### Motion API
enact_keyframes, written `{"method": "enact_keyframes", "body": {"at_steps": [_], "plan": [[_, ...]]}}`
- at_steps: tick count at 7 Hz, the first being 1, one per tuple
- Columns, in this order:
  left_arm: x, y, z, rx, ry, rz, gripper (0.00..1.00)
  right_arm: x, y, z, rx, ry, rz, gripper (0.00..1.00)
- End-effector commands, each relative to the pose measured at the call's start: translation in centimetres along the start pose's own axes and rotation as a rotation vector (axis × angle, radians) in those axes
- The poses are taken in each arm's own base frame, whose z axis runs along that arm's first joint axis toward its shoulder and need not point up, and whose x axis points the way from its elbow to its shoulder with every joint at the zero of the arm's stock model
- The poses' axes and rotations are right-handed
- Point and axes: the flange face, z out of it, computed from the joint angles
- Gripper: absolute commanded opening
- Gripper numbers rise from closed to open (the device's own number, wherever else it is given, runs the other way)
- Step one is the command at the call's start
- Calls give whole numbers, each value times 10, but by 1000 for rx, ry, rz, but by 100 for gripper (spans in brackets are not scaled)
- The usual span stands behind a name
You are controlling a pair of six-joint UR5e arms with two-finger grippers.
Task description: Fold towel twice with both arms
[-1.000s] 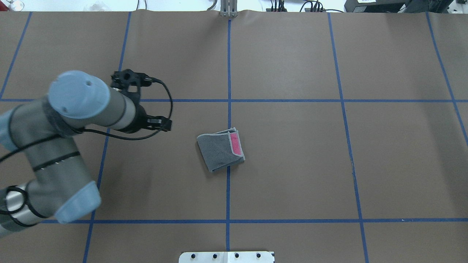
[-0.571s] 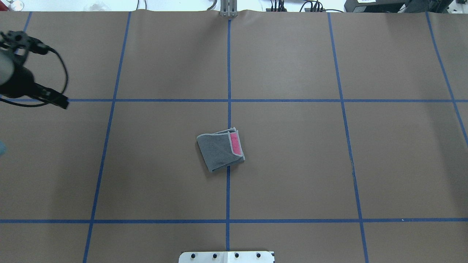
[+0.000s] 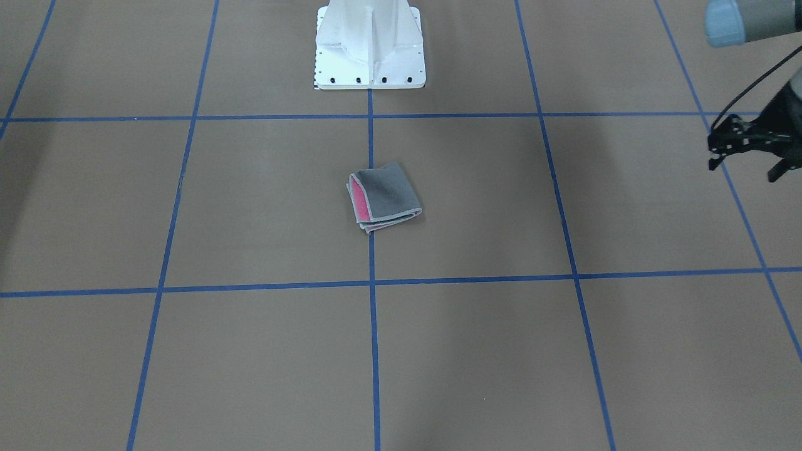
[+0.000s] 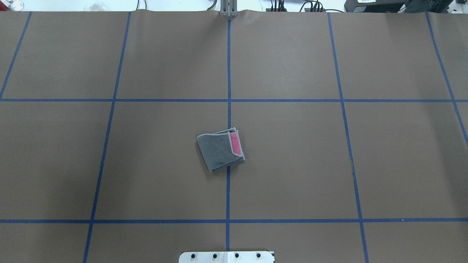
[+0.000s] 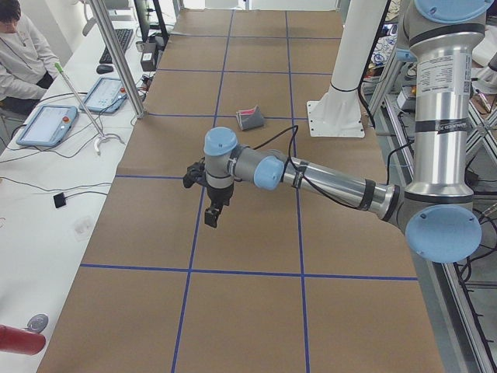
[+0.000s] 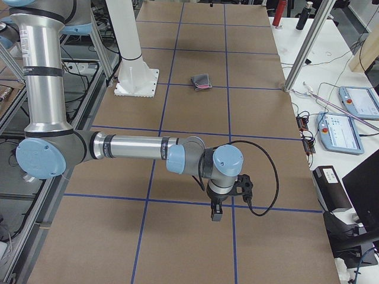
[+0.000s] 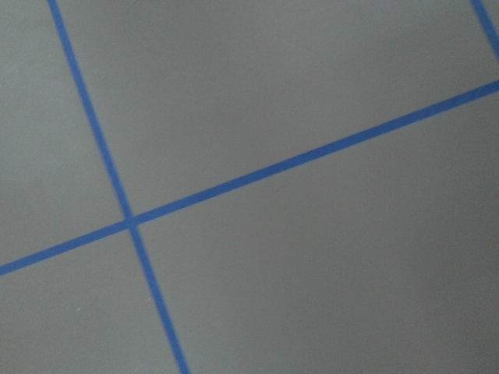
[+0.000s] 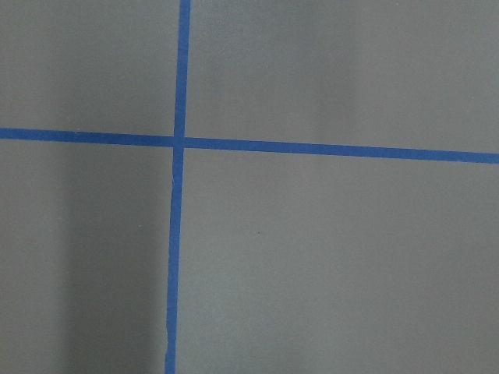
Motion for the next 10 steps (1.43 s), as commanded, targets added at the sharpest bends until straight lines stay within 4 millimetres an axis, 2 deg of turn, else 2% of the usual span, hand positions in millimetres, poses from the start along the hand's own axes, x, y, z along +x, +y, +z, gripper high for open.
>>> {"method": "enact_keyframes", "body": {"at_steps": [1,2,3,7,10], "plan": [[-67,41,9,-5,99,-7,100,-9,-3,4,-6,-12,-9,100],[-82,68,11,-15,96,-46,100,-13,-6,8,7,-11,-23,100],[-87,76,9,-12,89,-63,100,-23,-9,16,34,-7,12,100],[-90,87,10,-18,87,-89,100,-20,3,28,44,-8,-1,100],[-88,87,7,-20,82,-203,100,-19,3,28,43,-7,-1,100]]}}
